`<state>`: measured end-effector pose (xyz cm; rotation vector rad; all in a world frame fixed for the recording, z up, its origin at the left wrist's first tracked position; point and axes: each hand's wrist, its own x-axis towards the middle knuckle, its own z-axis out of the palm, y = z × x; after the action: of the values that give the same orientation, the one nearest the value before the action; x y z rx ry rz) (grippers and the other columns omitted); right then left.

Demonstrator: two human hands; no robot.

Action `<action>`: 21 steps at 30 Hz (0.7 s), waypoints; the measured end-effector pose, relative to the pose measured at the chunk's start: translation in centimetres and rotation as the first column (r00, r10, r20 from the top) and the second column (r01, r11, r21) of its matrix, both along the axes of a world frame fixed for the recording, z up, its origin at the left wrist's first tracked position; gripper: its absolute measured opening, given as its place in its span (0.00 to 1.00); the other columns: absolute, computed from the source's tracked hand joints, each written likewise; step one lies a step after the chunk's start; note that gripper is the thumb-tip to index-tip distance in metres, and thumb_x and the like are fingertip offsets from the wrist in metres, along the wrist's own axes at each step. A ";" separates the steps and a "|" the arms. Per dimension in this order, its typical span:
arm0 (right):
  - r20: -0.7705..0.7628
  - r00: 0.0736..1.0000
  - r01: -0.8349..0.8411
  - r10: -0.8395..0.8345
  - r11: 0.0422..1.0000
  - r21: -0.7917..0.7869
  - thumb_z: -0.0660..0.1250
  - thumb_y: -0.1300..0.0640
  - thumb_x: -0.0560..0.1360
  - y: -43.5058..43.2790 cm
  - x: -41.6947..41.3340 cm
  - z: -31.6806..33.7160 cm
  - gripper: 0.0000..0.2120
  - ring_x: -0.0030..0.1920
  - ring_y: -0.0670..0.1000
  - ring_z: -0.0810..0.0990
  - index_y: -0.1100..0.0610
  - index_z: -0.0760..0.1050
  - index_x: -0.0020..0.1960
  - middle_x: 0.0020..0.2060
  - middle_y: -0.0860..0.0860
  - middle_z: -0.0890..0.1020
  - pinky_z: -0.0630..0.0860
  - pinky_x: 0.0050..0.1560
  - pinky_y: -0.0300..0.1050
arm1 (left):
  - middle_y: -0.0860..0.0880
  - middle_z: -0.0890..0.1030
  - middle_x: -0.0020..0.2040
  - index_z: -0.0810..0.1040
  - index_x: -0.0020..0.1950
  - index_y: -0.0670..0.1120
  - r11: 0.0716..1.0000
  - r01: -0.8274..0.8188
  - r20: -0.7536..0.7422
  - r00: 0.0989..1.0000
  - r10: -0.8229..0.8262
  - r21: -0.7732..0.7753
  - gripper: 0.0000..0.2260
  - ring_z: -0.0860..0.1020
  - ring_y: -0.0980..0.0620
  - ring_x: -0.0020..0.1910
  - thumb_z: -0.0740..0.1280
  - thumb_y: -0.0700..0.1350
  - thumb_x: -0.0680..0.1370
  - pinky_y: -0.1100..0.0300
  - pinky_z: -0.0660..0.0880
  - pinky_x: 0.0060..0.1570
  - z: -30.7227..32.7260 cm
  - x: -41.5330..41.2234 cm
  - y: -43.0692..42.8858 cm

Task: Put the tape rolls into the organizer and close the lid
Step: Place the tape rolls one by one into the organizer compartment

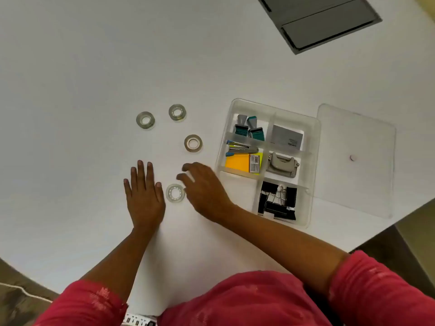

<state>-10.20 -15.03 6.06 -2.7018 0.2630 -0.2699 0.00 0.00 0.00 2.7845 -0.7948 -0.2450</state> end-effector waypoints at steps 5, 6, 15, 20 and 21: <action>-0.150 0.982 -0.118 0.118 0.993 0.011 0.77 0.62 0.66 2.7 1.9 -1.4 0.28 0.63 0.64 0.73 0.63 0.75 0.64 0.63 0.64 0.75 0.72 0.63 0.55 | 0.46 0.50 0.81 0.49 0.79 0.49 1.000 -0.024 0.007 1.000 0.024 0.021 0.26 0.48 0.46 0.80 0.42 0.53 0.82 0.45 0.47 0.78 0.1 0.0 -0.2; -0.167 0.979 -0.117 0.117 0.993 0.010 0.78 0.62 0.64 3.0 2.0 -1.5 0.28 0.63 0.63 0.74 0.64 0.75 0.63 0.63 0.64 0.75 0.73 0.62 0.54 | 0.46 0.50 0.81 0.49 0.79 0.49 0.999 -0.020 0.007 1.000 0.020 0.024 0.26 0.47 0.46 0.80 0.43 0.53 0.82 0.45 0.47 0.78 0.1 0.0 -0.1; -0.169 0.984 -0.058 0.054 0.998 -0.016 0.80 0.66 0.58 3.4 1.9 -0.6 0.20 0.41 0.54 0.79 0.62 0.79 0.48 0.43 0.57 0.81 0.77 0.35 0.43 | 0.47 0.50 0.81 0.49 0.79 0.49 0.999 -0.034 -0.015 0.999 0.034 0.002 0.25 0.47 0.47 0.80 0.47 0.51 0.82 0.45 0.48 0.78 -0.3 0.1 0.1; -0.101 0.991 0.100 -0.087 0.985 0.137 0.81 0.58 0.60 1.1 -0.9 2.8 0.27 0.48 0.58 0.80 0.64 0.77 0.56 0.50 0.59 0.80 0.79 0.36 0.46 | 0.47 0.51 0.81 0.50 0.79 0.49 0.999 -0.035 0.000 0.999 0.035 -0.004 0.25 0.49 0.47 0.80 0.49 0.49 0.82 0.46 0.48 0.78 -0.4 0.0 0.1; -0.097 0.988 0.135 -0.122 0.981 0.141 0.80 0.58 0.62 0.3 -1.8 3.5 0.26 0.49 0.57 0.79 0.63 0.77 0.56 0.50 0.59 0.79 0.79 0.36 0.46 | 0.47 0.52 0.81 0.50 0.79 0.49 0.999 -0.033 0.005 0.999 0.033 -0.007 0.25 0.49 0.47 0.80 0.49 0.48 0.82 0.46 0.48 0.78 -0.4 0.0 0.1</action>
<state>-12.02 -14.71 9.58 -2.5577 0.4664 -0.1625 0.03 0.14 -0.36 2.7900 -0.7493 -0.2291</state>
